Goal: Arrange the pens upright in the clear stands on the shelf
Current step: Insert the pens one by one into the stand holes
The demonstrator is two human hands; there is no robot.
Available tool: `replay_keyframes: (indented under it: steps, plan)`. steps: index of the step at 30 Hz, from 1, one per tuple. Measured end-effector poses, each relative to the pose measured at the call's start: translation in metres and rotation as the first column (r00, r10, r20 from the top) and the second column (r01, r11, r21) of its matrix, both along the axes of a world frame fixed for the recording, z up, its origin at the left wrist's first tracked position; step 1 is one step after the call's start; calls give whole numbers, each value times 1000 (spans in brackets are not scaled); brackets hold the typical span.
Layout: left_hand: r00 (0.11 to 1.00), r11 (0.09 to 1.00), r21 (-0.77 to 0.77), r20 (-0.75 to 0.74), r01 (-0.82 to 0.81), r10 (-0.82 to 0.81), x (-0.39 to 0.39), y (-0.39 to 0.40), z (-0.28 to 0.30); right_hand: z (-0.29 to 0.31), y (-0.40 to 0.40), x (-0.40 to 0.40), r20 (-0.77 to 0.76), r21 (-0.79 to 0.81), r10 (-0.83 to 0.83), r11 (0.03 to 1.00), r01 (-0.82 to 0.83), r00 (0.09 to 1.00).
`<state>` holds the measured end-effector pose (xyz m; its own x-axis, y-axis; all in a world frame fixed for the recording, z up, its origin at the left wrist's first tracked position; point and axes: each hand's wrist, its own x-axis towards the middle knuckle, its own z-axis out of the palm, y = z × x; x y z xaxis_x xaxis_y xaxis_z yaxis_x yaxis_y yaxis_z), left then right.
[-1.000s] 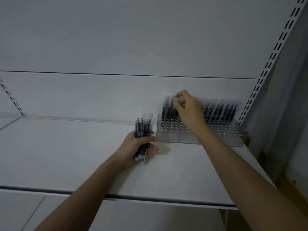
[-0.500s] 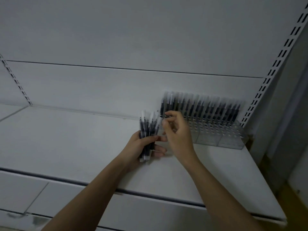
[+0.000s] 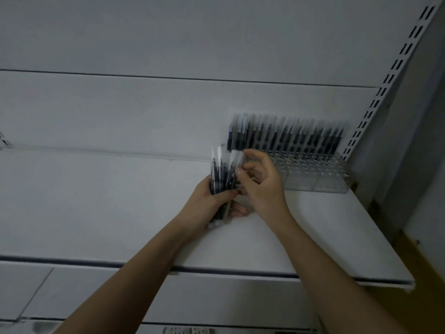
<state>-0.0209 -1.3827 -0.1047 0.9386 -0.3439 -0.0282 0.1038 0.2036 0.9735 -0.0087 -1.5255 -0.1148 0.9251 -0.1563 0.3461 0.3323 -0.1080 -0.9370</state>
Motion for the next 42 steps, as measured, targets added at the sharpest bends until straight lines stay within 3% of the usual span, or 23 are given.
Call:
replay_keyframes:
  steps: [4,17,22,27,31,36,42]
  plan:
    - [1000,1000,-15,3,4,-4,-2,1,-3,-3,-8,-1,26,30,-81,996,80,996]
    - [998,996,-63,-43,-55,53,-1,0,-1,-7,-11,1,7,98,-32,995,31,999]
    - [986,983,-106,-87,-150,141,1,-1,0,9,-17,6,-1,111,-59,992,59,998]
    - [983,979,-114,-87,-171,162,2,-1,0,62,-33,28,113,-36,-156,986,161,981]
    - [987,983,-104,-74,-149,141,2,0,-3,88,-40,46,231,-257,-199,932,257,952]
    - [989,986,-102,-74,-132,125,2,0,-1,90,-44,63,266,-435,-191,851,294,945]
    - [990,983,-140,-97,-116,103,2,0,0,84,-37,69,275,-509,-190,803,311,942]
